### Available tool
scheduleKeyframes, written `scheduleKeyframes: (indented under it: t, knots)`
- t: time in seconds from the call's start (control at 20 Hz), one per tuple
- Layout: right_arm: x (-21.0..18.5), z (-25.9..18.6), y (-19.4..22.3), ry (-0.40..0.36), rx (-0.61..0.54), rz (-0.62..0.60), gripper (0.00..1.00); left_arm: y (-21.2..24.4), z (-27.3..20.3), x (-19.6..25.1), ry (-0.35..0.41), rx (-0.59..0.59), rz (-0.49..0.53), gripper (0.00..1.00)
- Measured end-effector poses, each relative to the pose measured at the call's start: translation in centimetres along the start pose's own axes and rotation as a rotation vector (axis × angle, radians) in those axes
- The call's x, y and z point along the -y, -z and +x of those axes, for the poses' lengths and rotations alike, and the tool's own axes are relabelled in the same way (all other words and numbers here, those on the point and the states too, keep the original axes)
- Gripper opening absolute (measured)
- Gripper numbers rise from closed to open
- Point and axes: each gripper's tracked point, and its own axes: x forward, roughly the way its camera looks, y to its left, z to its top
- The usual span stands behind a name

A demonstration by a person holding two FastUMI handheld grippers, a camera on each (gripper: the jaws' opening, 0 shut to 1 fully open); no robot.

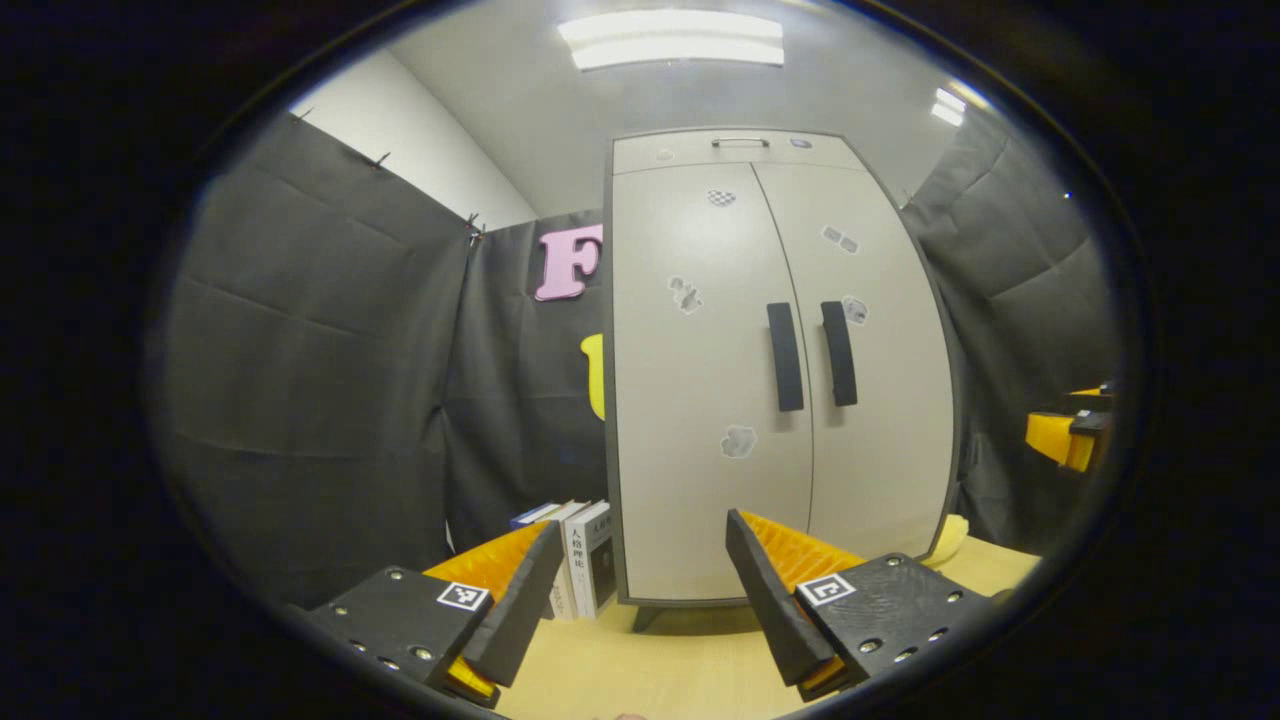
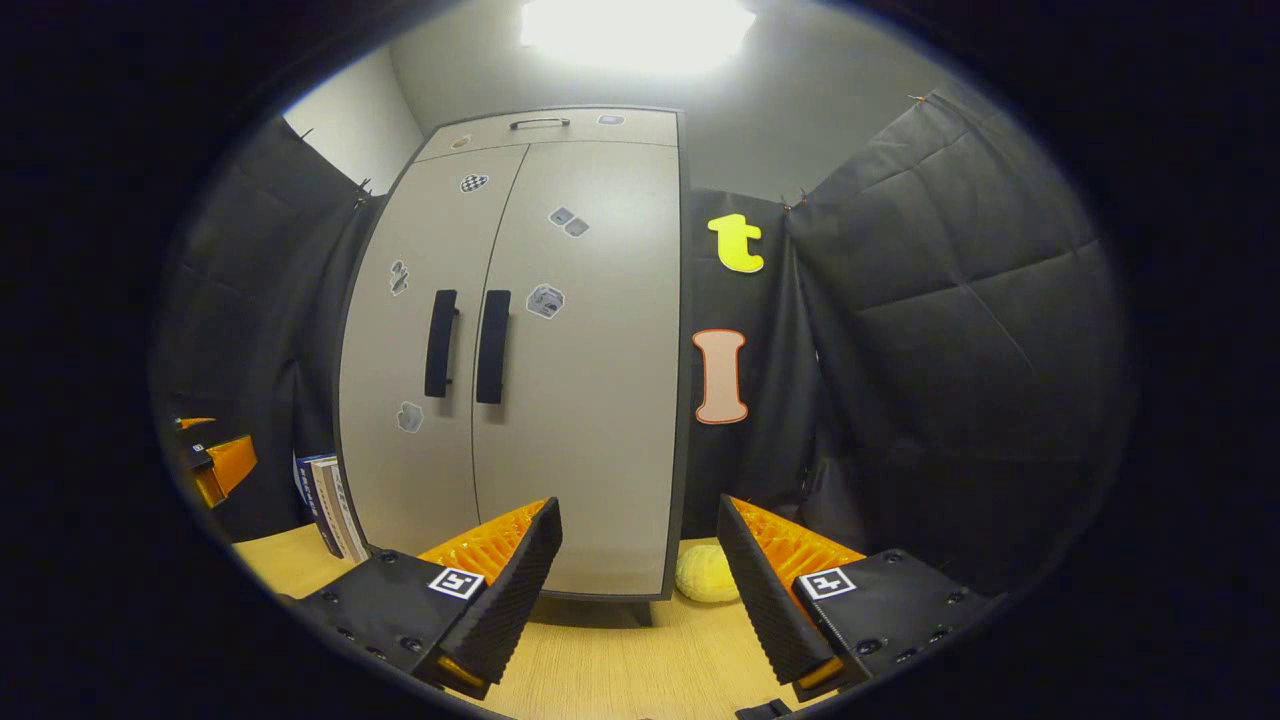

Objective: Open the right door of the double-door shoe cabinet with the right hand, and open the left door with the left hand.

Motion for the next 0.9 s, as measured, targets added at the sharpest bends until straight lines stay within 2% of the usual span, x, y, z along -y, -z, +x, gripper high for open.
scheduleKeyframes:
  t: [0.4,0.9]
  knots:
    - [-3.7,3.4,-3.9,-0.076,0.042,0.055,0.98,0.0,0.0,-1.7,-0.043,0.003,0.022,0.98]
    - [-9.7,8.9,-7.9,-0.179,0.063,0.043,0.98,0.4,-1.0,-4.3,-0.128,-0.012,0.04,0.98]
